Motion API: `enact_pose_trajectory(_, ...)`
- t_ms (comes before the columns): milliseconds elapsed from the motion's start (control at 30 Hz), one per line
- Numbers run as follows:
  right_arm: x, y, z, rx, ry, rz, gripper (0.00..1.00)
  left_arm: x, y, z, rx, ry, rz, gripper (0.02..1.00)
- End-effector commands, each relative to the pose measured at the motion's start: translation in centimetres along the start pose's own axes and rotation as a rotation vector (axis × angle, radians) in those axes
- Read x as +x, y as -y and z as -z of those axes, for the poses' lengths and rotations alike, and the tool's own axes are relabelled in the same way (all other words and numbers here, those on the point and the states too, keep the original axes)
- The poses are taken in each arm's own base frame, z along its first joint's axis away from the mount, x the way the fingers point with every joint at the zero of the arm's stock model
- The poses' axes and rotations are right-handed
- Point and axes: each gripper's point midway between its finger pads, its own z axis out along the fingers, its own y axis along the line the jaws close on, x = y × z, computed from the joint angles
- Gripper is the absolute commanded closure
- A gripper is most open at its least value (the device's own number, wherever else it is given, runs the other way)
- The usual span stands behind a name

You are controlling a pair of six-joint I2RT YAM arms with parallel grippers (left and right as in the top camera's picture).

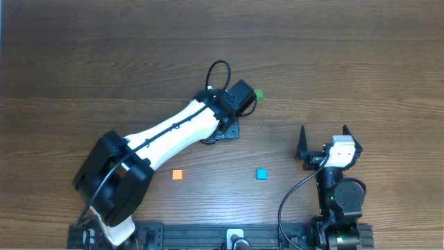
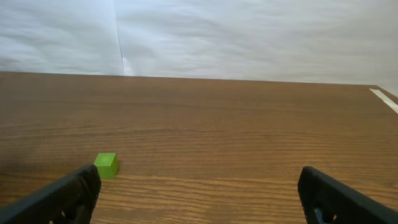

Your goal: Stack Cubes

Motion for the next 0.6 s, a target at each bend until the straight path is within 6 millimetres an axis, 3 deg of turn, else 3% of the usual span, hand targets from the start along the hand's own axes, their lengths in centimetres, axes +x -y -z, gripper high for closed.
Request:
enact_pose_trajectory(33, 0.26, 0.02, -0.02, -0.002, -0.002, 0.004, 0.007, 0.25, 0.11, -0.65, -0.002, -0.012, 0.012, 0.978)
enact_pose_trajectory(600, 0.26, 0.02, -0.02, -0.002, -0.002, 0.004, 0.007, 0.39, 0.12, -1.42, -0.010, -0.023, 0.011, 0.980)
